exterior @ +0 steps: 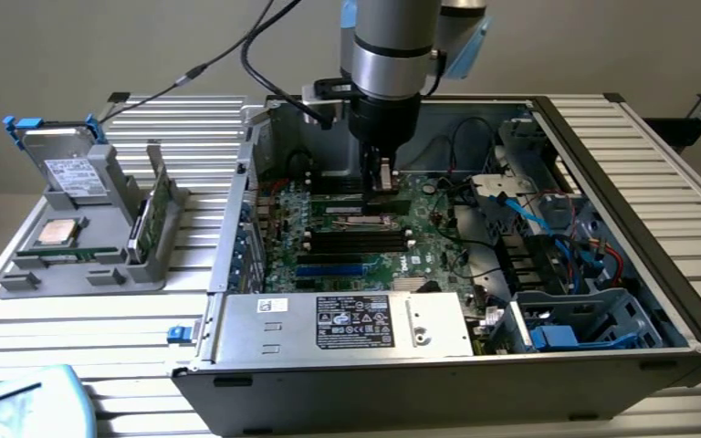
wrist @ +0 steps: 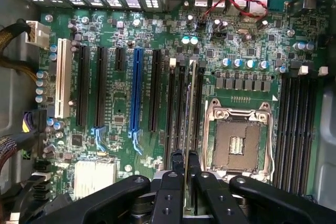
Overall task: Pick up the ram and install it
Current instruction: 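Insert the ram into the slot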
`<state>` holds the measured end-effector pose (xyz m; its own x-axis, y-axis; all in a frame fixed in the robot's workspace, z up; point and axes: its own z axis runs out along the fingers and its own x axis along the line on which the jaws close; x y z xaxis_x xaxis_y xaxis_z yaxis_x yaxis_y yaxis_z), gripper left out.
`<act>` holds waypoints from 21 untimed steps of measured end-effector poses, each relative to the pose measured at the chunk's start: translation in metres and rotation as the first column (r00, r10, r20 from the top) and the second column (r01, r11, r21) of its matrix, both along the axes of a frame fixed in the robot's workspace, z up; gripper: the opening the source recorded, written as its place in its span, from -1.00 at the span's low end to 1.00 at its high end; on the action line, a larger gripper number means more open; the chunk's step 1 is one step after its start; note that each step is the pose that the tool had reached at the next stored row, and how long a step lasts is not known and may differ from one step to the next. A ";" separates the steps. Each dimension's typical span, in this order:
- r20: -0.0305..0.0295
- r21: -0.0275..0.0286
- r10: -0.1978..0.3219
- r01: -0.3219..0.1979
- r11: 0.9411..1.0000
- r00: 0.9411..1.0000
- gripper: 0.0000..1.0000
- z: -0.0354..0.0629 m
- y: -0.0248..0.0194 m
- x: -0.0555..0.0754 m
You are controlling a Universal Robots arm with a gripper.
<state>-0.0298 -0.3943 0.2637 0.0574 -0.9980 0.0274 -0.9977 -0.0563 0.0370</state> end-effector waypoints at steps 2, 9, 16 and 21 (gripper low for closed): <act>0.000 -0.003 0.002 -0.002 1.000 1.000 -0.73 -0.0029 0.0000 0.000; 0.000 -0.019 0.005 -0.005 1.000 1.000 -0.73 -0.0112 0.0000 0.000; 0.000 -0.040 0.007 -0.007 0.999 1.000 -0.73 -0.0194 0.0000 0.000; 0.000 -0.056 0.008 -0.008 0.998 1.000 -0.73 -0.0244 0.0000 0.000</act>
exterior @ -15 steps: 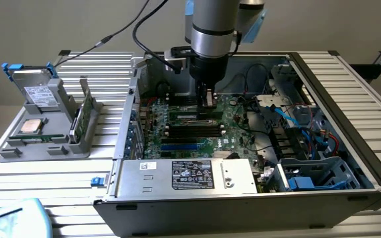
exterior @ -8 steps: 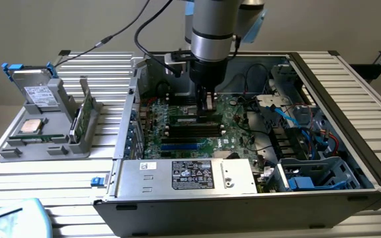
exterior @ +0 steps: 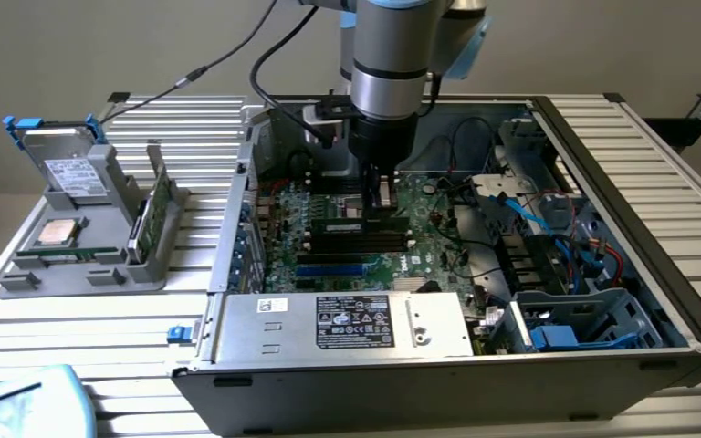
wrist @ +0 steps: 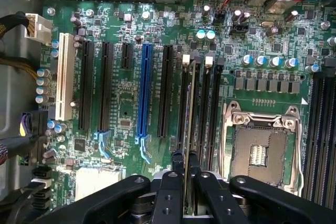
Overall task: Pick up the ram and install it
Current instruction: 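Insert the ram into the slot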
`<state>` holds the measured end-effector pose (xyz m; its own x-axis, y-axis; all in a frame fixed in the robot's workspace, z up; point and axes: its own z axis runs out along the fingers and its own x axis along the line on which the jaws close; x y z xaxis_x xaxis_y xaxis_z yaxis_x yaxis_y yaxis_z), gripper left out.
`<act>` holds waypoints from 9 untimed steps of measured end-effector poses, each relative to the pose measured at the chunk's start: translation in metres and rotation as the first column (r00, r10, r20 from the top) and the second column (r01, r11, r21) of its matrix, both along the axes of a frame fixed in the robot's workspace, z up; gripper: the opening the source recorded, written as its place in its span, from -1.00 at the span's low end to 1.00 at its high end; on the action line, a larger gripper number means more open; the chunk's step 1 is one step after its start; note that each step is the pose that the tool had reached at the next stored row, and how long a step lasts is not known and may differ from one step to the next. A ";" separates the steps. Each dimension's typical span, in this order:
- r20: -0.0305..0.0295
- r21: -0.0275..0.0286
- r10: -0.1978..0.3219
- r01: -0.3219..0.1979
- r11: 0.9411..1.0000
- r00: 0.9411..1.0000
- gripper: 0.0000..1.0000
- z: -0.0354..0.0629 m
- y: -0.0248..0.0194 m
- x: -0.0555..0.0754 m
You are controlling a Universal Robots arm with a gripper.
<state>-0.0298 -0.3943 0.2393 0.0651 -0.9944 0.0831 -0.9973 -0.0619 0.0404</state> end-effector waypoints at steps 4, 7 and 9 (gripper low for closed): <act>0.000 -0.005 0.000 0.000 1.000 1.000 -0.73 -0.0011 0.0000 0.000; 0.000 -0.005 0.000 0.000 1.000 1.000 -0.73 -0.0015 0.0000 0.000; 0.000 -0.005 0.001 -0.001 1.000 1.000 -0.73 -0.0020 0.0000 0.000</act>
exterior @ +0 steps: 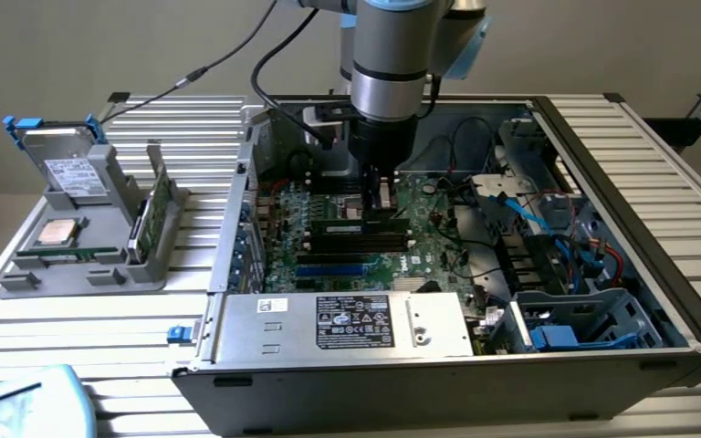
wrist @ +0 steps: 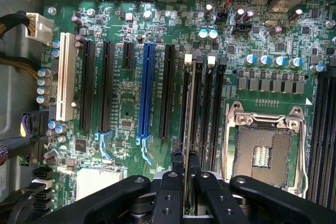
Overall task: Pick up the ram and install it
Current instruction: 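Insert the ram into the slot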
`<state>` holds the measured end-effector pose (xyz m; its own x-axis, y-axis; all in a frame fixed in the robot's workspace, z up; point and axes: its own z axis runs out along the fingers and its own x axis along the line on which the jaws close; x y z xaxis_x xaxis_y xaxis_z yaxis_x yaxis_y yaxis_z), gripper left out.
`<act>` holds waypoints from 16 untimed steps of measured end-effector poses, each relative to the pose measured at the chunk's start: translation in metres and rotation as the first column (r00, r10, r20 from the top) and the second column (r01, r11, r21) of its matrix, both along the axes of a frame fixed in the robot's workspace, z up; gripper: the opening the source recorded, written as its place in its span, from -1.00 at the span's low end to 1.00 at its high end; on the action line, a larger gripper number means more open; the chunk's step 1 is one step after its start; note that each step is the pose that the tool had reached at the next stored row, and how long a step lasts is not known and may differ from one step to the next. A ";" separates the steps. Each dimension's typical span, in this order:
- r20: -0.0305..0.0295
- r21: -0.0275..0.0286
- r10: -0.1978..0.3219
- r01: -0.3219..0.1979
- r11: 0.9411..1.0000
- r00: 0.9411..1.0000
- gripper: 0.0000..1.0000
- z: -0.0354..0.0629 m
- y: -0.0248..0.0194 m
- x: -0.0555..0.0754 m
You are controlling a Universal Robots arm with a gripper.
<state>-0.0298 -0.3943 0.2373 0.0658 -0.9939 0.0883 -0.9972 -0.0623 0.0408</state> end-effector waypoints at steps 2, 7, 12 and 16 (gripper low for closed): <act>0.000 0.000 0.001 -0.001 1.000 1.000 -0.73 -0.0005 0.0000 0.000; 0.000 0.000 0.007 -0.007 1.000 1.000 -0.73 -0.0020 0.0000 0.001; 0.000 -0.001 0.007 -0.007 1.000 1.000 -0.73 -0.0061 0.0000 0.001; 0.000 -0.001 0.007 -0.007 1.000 1.000 -0.73 -0.0115 0.0000 0.001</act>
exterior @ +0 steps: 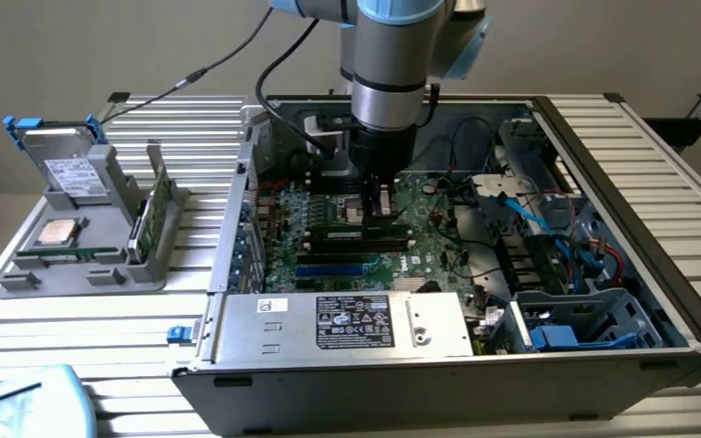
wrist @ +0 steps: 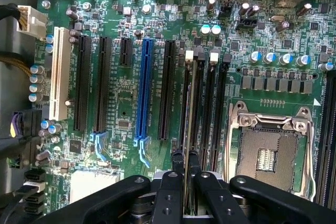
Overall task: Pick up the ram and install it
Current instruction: 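Insert the ram into the slot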
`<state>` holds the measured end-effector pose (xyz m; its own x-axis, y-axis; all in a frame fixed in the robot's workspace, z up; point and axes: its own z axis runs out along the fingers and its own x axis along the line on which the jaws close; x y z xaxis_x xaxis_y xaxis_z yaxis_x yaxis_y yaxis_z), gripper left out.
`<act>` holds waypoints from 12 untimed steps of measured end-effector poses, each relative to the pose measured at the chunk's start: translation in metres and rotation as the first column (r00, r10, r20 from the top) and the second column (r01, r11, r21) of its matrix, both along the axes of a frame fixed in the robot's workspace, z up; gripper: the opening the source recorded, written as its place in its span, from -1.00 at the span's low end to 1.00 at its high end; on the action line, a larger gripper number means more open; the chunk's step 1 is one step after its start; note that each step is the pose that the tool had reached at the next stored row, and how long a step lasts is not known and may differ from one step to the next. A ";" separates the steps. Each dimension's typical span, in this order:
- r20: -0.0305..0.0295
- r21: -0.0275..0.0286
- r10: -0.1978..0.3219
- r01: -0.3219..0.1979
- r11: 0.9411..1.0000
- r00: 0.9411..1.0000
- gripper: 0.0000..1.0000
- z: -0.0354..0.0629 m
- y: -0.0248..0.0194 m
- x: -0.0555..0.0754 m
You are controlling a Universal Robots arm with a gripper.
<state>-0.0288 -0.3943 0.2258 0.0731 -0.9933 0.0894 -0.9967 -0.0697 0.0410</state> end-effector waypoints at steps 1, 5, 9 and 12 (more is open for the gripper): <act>0.000 0.000 0.000 0.000 1.000 1.000 -0.73 -0.0001 0.0000 0.000; 0.000 -0.001 0.000 0.000 1.000 1.000 -0.73 -0.0012 0.0001 0.000; 0.000 -0.003 0.000 0.000 1.000 1.000 -0.73 -0.0025 0.0000 0.000; 0.000 -0.003 0.000 0.000 1.000 1.000 -0.73 -0.0032 0.0000 0.000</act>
<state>-0.0288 -0.3942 0.2226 0.0731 -0.9930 0.0925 -0.9967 -0.0695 0.0416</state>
